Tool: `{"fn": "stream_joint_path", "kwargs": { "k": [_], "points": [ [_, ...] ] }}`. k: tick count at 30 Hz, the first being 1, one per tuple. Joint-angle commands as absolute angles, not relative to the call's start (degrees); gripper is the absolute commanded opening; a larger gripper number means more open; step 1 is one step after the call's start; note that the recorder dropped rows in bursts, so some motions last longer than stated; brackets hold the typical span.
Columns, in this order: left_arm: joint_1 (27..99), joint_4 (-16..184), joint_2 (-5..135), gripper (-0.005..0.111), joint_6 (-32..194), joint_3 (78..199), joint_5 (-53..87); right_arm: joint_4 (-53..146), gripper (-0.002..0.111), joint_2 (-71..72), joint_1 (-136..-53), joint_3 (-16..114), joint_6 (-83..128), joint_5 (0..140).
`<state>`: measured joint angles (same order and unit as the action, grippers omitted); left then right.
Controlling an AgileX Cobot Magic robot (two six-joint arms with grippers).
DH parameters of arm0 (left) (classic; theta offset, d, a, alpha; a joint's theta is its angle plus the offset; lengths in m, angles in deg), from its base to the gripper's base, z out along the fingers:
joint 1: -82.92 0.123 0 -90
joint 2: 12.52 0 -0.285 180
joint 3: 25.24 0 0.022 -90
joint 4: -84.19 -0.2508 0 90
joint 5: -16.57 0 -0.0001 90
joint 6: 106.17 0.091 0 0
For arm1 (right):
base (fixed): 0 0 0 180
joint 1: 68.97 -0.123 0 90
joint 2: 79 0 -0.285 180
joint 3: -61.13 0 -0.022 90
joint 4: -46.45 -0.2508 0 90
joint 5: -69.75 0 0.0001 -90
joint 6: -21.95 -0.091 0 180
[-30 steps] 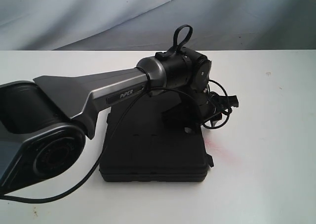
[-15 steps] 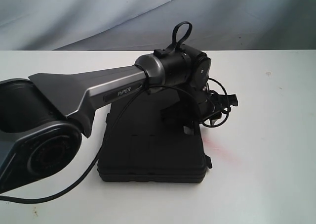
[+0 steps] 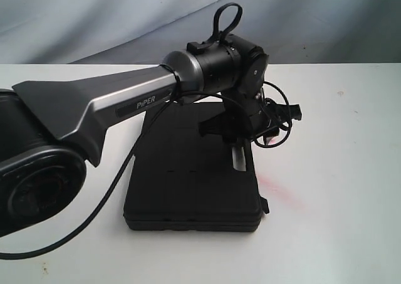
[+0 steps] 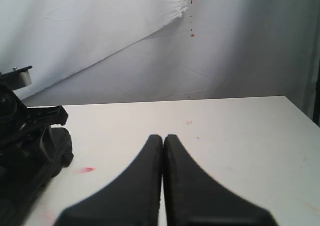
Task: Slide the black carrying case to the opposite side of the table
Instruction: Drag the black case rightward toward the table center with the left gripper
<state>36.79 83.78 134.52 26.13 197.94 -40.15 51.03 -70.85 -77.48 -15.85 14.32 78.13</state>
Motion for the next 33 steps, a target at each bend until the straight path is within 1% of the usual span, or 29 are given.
{"fn": "stream_joint_path", "kwargs": {
  "k": [1, 7, 9, 11, 17, 18, 33],
  "points": [
    [36.67, 82.30, 131.80, 0.050, 26.13, 197.82, -40.63, 51.56, 0.000, -71.21, -77.04, -16.08, 14.43, 77.93],
    [36.67, 81.48, 128.28, 0.050, 26.35, 197.27, -40.63, 51.56, 0.000, -71.21, -77.04, -16.08, 14.43, 77.93],
    [36.55, 81.20, 126.80, 0.047, 26.35, 196.08, -40.63, 51.56, 0.000, -71.21, -77.04, -16.08, 14.43, 77.93],
    [36.55, 80.57, 124.93, 0.038, 26.39, 194.15, -40.40, 51.56, 0.000, -71.21, -77.04, -16.08, 14.43, 77.93],
    [36.28, 80.10, 118.40, 0.002, 27.86, 184.31, -36.12, 51.56, 0.000, -71.21, -77.04, -16.08, 14.43, 77.93],
    [36.28, 80.10, 117.17, 0.000, 27.86, 182.24, -35.04, 51.56, 0.000, -71.21, -77.04, -16.08, 14.43, 77.93],
    [37.04, 81.04, 101.05, 0.000, 30.65, 155.77, -21.70, 51.56, 0.000, -71.21, -77.04, -16.08, 14.43, 77.93]
  ]
}}
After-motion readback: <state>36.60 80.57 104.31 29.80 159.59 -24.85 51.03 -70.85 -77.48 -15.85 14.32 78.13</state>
